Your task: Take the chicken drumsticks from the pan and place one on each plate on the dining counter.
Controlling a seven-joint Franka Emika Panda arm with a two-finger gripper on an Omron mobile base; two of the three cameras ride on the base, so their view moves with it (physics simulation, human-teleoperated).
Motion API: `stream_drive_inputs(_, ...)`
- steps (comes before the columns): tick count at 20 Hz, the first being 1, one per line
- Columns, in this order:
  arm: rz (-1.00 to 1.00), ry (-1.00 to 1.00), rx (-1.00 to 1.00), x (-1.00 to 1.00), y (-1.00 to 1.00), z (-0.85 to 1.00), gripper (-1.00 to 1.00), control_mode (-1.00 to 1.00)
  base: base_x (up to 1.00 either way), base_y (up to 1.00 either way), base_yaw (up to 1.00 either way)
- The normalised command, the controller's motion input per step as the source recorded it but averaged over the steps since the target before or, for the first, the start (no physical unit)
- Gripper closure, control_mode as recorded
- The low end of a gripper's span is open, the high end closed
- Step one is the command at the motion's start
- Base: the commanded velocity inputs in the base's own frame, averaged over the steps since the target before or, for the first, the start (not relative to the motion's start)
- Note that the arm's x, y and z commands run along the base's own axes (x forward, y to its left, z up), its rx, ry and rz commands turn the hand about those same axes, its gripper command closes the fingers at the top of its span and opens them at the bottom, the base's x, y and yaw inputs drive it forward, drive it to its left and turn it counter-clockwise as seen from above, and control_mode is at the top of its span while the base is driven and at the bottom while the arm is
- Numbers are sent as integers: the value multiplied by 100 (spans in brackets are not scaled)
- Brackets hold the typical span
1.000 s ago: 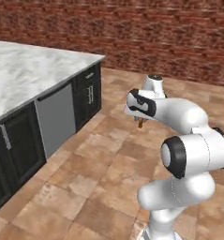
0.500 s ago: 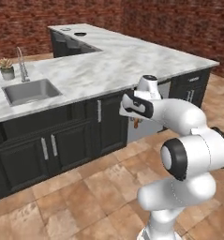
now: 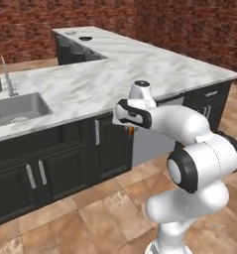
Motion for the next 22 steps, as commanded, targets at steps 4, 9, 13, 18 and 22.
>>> stream_drive_inputs(4,0,0,0,0,0,0,100,100,73,-72,0)
stream_drive_inputs(9,0,0,0,0,0,0,100,100,62,-79,0)
stream_drive_inputs(13,0,0,0,0,0,0,100,100,60,-80,0)
stream_drive_inputs(18,0,0,0,0,0,0,100,100,59,-80,0)
stream_drive_inputs(22,0,0,0,0,0,0,100,100,60,-80,0)
